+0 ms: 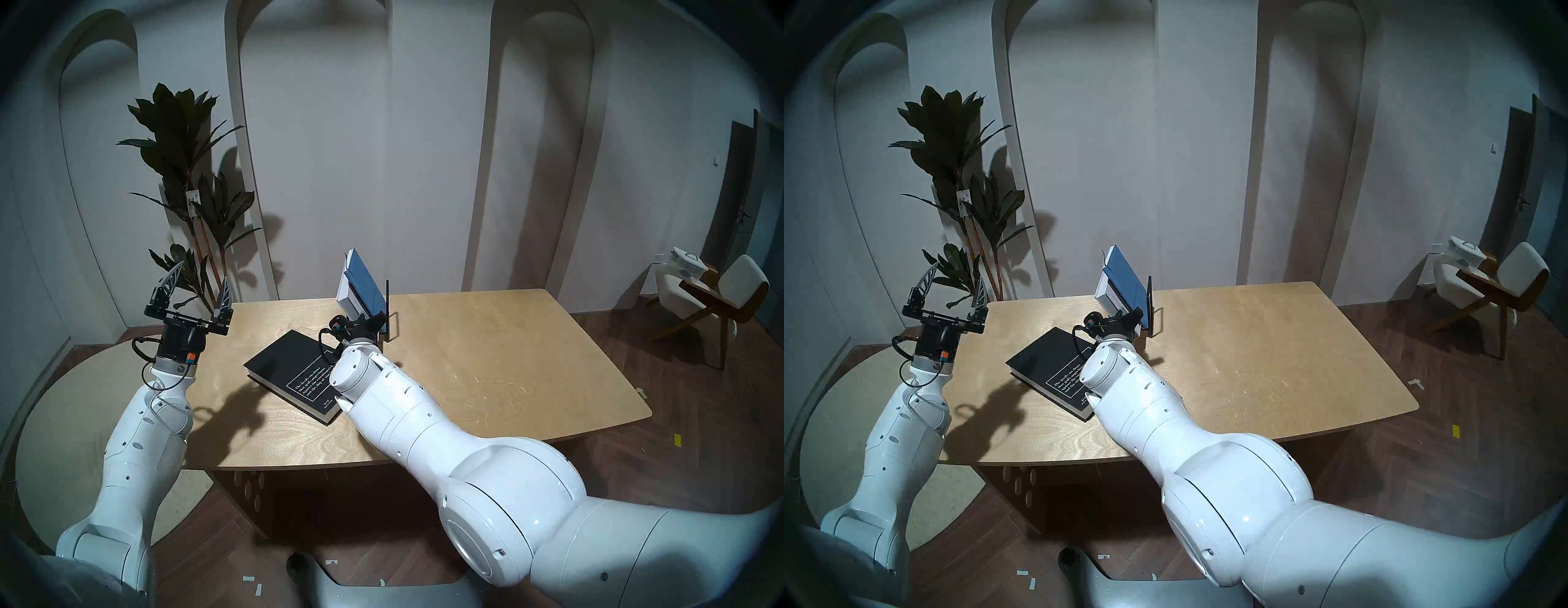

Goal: Stack the books into one stack

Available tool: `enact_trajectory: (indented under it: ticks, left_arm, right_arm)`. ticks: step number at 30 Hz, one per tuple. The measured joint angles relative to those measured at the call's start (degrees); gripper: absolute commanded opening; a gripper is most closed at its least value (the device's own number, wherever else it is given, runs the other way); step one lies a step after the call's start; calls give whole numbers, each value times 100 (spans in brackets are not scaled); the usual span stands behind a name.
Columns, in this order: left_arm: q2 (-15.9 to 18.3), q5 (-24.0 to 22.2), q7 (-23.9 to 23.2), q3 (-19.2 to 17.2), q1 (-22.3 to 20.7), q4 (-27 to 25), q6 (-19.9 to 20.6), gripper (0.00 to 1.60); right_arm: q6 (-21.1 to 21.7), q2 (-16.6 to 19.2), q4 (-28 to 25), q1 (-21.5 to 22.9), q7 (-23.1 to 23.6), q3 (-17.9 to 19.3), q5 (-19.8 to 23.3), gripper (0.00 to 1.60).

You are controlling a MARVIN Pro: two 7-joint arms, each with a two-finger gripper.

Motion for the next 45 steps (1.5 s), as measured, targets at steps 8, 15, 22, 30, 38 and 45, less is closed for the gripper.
enact_trajectory:
  ticks: [8, 15, 22, 30, 38, 45]
  left_arm:
    - [-8, -192, -202, -32, 68, -146, 148, 160]
    - [-18, -398, -418, -65, 152, -317, 309, 160]
    - [-21, -612, -638, -96, 264, -501, 480, 160]
    - [-23, -866, -902, -135, 414, -727, 689, 160]
    - [-22, -1215, -1266, -194, 613, -1048, 989, 160]
    - [-15, -1547, -1619, -250, 781, -1357, 1306, 160]
  right_arm:
    - [-204, -59, 30, 104, -471, -30, -72, 0]
    - [-449, -77, 68, 190, -945, -172, -211, 0]
    - [-717, -88, 151, 233, -1372, -316, -348, 0]
    - [-987, -118, 218, 296, -1872, -504, -522, 0]
    - [-1311, -174, 302, 361, -2445, -769, -753, 0]
    - [-1602, -189, 384, 415, -2860, -999, -953, 0]
